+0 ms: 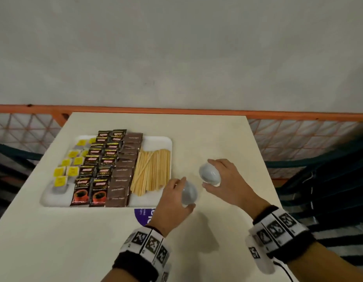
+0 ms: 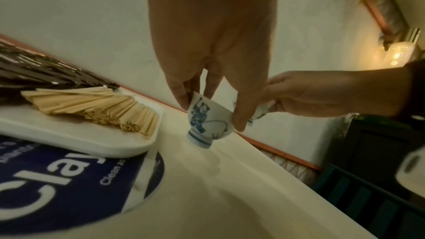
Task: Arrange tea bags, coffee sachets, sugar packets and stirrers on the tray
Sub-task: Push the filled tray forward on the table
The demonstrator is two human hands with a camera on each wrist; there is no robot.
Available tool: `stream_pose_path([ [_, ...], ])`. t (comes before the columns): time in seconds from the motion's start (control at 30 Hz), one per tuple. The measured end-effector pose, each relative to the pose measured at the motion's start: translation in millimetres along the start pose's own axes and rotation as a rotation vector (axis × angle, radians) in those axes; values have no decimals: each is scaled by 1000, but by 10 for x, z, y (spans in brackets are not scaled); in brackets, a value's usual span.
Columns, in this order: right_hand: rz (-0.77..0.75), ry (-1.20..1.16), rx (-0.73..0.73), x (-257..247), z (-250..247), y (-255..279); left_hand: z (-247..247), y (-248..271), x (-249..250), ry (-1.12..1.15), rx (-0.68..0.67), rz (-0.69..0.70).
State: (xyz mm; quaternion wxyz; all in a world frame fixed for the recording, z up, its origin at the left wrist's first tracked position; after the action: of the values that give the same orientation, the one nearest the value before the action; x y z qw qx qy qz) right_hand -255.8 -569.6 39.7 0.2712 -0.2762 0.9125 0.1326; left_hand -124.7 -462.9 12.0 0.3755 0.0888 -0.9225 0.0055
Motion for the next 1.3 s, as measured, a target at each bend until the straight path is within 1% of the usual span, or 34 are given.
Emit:
stream_pose_path([
  [0.07, -7, -18, -27, -68, 74, -354, -5, -146, -65, 15, -3, 9],
  [0.17, 13, -19, -87, -179, 182, -724, -3, -275, -168, 29, -3, 23],
  [0.27, 27, 1, -142, -233, 298, -957, 17, -333, -270, 93, 5, 21],
  [0.4, 19, 5, -195, -254, 433, -1130, 32, -394, -332, 162, 18, 37],
  [0.57, 27, 31, -248, -235, 535, -1247, 57, -452, -370, 178, 31, 83],
  [0.7, 37, 41, -268, -204, 566, -1278, 60, -485, -438, 204, 66, 87],
  [0.8, 35, 21, -250, -187, 559, -1291, 48, -516, -491, 216, 100, 83],
  [1.07, 25, -25, -229, -158, 589, -1301, 64, -596, -531, 221, 94, 100],
  [1.17, 29, -47, -213, -145, 584, -1294, 58, -581, -509, 268, 84, 104],
  [1.3, 36, -86, -181, -149, 491, -1207, 41, -502, -525, 251, 74, 115],
])
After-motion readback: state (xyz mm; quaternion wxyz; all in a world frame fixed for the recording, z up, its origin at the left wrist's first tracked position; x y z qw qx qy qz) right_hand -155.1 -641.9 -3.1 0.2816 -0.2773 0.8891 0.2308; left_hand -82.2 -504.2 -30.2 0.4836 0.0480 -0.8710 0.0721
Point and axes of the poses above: each hand's wrist, its own y-axis away from the middle knuckle, its own z-axis out of the palm, x = y × z, the point moved 4 cm from there along -y, towards the middle knuckle, and after that the axes turned 4 degrees about z, right-handed, at the moved point
